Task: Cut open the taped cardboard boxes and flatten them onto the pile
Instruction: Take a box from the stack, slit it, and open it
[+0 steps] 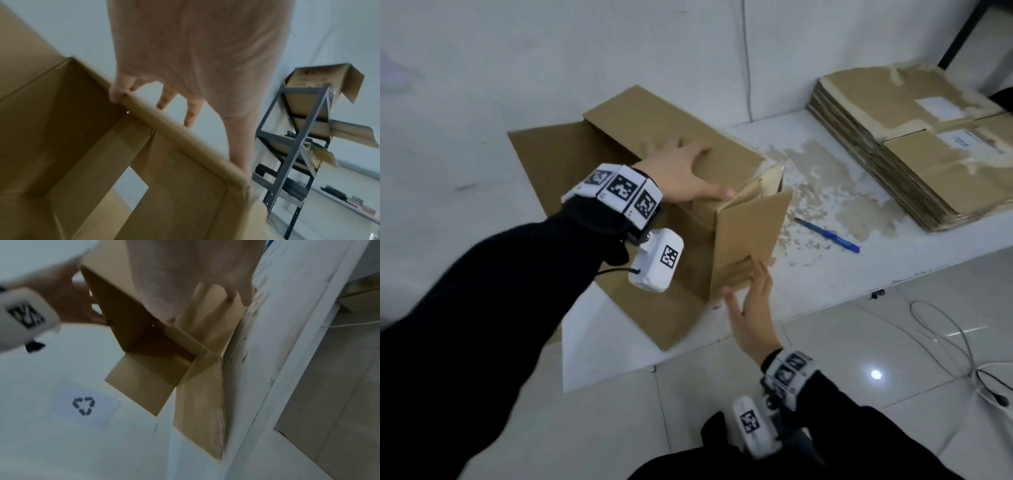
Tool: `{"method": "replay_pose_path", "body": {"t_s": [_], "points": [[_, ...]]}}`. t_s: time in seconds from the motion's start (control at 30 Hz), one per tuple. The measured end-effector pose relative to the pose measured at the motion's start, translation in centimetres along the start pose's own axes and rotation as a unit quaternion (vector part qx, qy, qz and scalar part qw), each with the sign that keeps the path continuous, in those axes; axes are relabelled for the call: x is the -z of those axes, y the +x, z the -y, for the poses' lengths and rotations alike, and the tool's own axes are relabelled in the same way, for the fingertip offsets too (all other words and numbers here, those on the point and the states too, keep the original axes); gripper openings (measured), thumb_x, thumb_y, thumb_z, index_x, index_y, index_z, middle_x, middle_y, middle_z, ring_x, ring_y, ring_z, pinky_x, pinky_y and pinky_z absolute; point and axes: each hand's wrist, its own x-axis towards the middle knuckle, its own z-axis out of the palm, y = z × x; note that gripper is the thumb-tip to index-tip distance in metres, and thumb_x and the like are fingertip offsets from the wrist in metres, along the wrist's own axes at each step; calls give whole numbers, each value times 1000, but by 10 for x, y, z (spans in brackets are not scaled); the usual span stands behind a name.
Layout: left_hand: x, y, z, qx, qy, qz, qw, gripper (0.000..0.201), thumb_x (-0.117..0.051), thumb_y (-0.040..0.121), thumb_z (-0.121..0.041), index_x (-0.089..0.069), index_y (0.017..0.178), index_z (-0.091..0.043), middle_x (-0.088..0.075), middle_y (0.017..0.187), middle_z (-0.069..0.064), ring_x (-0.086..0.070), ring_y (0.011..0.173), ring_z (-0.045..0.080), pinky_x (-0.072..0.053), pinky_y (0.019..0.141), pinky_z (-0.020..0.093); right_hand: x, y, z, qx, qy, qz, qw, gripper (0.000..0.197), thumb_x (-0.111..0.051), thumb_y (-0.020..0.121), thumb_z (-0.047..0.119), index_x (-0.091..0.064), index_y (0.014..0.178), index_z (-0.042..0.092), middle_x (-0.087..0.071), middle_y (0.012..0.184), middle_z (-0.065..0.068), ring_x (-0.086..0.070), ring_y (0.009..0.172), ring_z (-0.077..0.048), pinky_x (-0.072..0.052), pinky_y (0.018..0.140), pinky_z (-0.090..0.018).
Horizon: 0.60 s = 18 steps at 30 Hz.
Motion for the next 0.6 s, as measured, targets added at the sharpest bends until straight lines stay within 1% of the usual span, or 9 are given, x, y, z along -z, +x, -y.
{"method": "replay_pose_path", "body": {"t_s": [0.07, 0.1, 0.17, 0.23, 0.3, 0.4, 0.5, 0.53, 0.6], "points": [[8, 5, 3, 6, 56, 40, 998, 104, -61, 61, -80, -22, 147, -36, -24, 154, 6, -23, 138, 38, -24, 111, 53, 30, 2, -7, -11, 20, -46, 999, 29, -46, 98, 21, -47, 124, 9, -43, 120, -4, -44, 117, -18, -30, 94, -19], [10, 6, 6, 6, 67, 53, 996, 104, -63, 60, -79, -25, 146, -35, -30, 150, 5, -32, 133, 35, -30, 108, 49, 46, 7, -10, -39, 37, -59, 997, 19, -43, 99, 21, -54, 110, 9, -52, 107, -3, -52, 106, -22, -35, 87, -22], [11, 3, 16, 1, 66, 71, 995, 101, -69, 60, -74, -28, 142, -33, -36, 144, 2, -42, 125, 30, -37, 102, 45, 73, 25, -14, -107, 79, -36, 991, 27, -37, 101, 23, -59, 92, 10, -62, 91, -5, -58, 93, -25, -44, 81, -32], [10, -3, 28, -5, 62, 84, 994, 99, -73, 61, -69, -27, 140, -32, -35, 143, -1, -44, 123, 27, -40, 101, 47, 92, 53, -11, -180, 130, 59, 973, 40, -29, 103, 33, -61, 101, 10, -63, 96, -6, -58, 96, -25, -46, 85, -38], [11, -7, 39, -4, 59, 89, 994, 98, -75, 63, -64, -26, 141, -30, -31, 146, -2, -42, 125, 25, -39, 103, 45, 100, 86, -3, -206, 118, 160, 958, 58, -16, 100, 49, -56, 124, 13, -59, 118, -4, -52, 113, -22, -40, 97, -40], [17, -13, 44, 10, 54, 96, 994, 97, -75, 67, -59, -23, 142, -27, -30, 147, -1, -43, 125, 24, -39, 102, 41, 98, 126, 27, -165, 142, 180, 959, 69, -5, 96, 58, -35, 145, 20, -40, 145, 0, -35, 134, -18, -25, 111, -40], [18, -15, 34, 21, 65, 94, 993, 97, -75, 71, -55, -21, 146, -25, -25, 152, 1, -42, 127, 24, -39, 103, 36, 105, 158, 69, -67, 293, 61, 952, 63, -7, 98, 55, -33, 145, 22, -35, 151, 0, -33, 138, -16, -27, 110, -33], [18, -16, 28, 27, 64, 93, 993, 97, -75, 72, -54, -21, 147, -25, -22, 154, 1, -41, 129, 23, -38, 104, 34, 109, 167, 82, -12, 334, 36, 942, 55, -14, 99, 52, -43, 137, 23, -44, 145, 1, -39, 133, -13, -30, 109, -33], [15, -19, 17, 40, 63, 81, 994, 98, -76, 71, -52, -22, 148, -25, -24, 153, 1, -42, 128, 23, -38, 104, 36, 114, 184, 106, 93, 316, 56, 943, 25, -38, 97, 38, -59, 104, 26, -62, 118, 6, -54, 114, -10, -39, 103, -36]]}}
